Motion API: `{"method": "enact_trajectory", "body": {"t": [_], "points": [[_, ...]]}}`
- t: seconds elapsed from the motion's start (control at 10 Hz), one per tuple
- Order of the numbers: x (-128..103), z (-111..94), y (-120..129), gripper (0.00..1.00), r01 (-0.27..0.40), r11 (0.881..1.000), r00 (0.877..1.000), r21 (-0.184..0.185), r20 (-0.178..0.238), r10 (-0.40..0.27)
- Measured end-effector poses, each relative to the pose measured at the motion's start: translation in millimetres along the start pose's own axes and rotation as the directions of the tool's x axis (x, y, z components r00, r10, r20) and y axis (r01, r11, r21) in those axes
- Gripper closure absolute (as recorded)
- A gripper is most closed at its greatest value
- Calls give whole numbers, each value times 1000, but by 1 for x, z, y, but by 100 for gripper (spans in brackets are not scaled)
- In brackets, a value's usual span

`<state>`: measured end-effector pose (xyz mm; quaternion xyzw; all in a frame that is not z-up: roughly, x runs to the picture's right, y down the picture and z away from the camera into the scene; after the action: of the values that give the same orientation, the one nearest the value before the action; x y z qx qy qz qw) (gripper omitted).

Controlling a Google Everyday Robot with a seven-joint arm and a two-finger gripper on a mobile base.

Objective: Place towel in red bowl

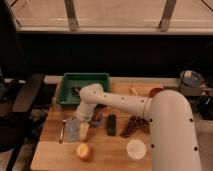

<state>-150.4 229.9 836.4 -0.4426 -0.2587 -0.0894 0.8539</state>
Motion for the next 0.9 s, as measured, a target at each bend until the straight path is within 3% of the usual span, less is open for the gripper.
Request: {"method": "enact_trajectory", "body": {"t": [0.7,0.9], "points": [[-2,-6,-1,94,3,1000,1000,0,-1,-3],[0,-6,1,100,3,1000,1000,-2,-7,-3]]}}
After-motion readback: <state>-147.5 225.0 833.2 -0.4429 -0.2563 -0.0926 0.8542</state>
